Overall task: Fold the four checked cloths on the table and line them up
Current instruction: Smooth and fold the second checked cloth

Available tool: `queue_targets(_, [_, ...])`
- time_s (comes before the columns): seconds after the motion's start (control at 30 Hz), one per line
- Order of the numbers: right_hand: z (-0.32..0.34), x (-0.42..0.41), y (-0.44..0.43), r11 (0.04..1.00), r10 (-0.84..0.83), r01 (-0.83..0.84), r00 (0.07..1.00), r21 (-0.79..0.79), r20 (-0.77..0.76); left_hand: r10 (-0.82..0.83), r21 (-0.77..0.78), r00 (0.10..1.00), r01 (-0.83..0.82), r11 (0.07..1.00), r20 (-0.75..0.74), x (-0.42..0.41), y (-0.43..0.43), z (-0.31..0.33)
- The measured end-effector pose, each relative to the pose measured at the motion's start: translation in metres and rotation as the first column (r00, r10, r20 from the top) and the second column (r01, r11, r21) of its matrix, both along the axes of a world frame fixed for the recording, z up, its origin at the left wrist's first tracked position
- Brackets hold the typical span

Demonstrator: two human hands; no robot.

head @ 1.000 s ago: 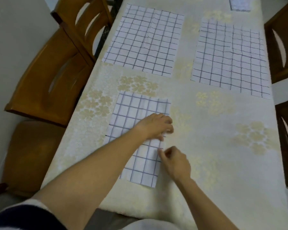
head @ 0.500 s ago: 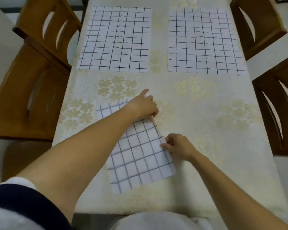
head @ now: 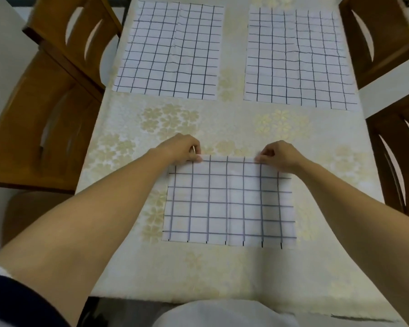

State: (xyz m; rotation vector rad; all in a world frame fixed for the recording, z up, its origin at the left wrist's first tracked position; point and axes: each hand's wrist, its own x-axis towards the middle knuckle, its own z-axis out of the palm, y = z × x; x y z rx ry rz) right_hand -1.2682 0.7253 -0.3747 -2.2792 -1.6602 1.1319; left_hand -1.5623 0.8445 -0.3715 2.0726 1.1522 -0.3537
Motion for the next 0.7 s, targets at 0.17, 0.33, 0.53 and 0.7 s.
queue_targets(0.17, [-0.006, 0.002, 0.006, 1.0, -0.022, 0.022, 1.0, 0.009, -0.009, 0.199, 0.041, 0.97, -0.207, 0.978, 0.141, -0.02, -0.002, -0.013])
queue_targets(0.33, [-0.011, 0.004, 0.003, 0.997, -0.03, 0.03, 1.0, 0.076, -0.008, 0.223, 0.028, 0.957, -0.232, 0.972, 0.185, -0.028, -0.006, -0.017])
queue_targets(0.53, [-0.016, 0.01, -0.003, 0.983, -0.083, 0.05, 0.979, 0.177, 0.187, 0.306, 0.195, 0.93, -0.345, 0.918, 0.206, -0.031, -0.015, -0.025])
queue_targets(0.7, [-0.006, -0.061, -0.03, 0.86, -0.154, 0.023, 0.964, 0.509, 0.217, 0.101, 0.615, 0.969, -0.222, 0.757, 0.225, 0.012, -0.075, -0.02])
